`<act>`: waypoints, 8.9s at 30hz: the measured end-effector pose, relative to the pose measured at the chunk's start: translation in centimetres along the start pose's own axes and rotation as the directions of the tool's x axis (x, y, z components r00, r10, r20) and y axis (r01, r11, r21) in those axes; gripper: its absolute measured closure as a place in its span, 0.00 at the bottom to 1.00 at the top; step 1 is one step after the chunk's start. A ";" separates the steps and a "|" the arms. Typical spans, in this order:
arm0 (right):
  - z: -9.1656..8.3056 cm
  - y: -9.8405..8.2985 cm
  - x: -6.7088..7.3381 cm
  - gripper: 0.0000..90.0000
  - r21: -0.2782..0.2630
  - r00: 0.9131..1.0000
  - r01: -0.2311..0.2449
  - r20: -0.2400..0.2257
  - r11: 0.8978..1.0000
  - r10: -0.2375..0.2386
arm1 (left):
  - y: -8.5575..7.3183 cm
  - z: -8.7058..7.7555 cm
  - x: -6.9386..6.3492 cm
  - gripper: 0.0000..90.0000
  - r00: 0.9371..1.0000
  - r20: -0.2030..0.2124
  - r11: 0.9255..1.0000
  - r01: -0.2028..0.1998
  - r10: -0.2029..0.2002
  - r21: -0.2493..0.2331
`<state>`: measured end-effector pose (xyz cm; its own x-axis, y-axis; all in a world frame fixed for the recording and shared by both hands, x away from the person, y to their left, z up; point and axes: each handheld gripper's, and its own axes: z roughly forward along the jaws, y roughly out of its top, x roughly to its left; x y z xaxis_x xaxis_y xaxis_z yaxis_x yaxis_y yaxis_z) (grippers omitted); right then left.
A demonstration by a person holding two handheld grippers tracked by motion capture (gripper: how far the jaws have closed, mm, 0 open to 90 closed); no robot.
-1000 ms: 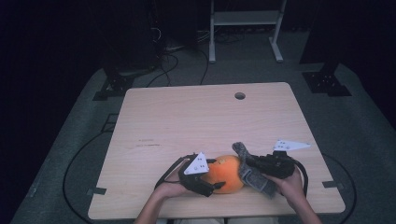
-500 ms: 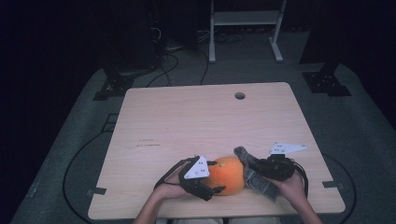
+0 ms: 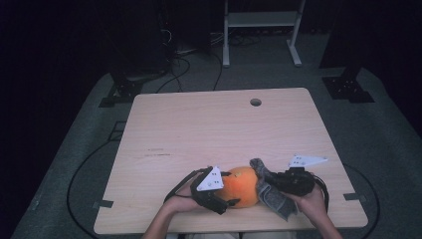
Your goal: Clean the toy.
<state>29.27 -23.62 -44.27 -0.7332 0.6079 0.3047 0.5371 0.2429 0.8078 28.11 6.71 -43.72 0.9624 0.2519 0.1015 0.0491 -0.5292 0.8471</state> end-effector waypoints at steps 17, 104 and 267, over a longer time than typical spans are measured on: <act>0.1 -0.1 -1.4 0.85 0.029 0.999 -0.052 -0.016 0.998 0.052 | -0.1 -0.1 -0.3 0.19 1.000 0.002 0.999 -0.031 0.031 0.008; -1.2 0.3 0.2 0.86 -0.010 0.998 0.056 -0.010 0.998 -0.056 | 0.2 0.3 -0.1 0.13 0.999 0.021 0.999 -0.042 0.042 0.004; -3.0 2.1 3.0 0.87 -0.131 0.980 0.164 0.137 0.978 -0.146 | 1.7 1.5 0.1 0.31 0.985 -0.064 0.985 0.154 -0.159 -0.078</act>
<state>26.90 -23.56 -40.17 -0.7397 0.6636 0.1114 0.3501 0.2382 0.9059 28.66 4.67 -43.04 0.9233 0.3840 -0.0017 0.1758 -0.4189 0.8909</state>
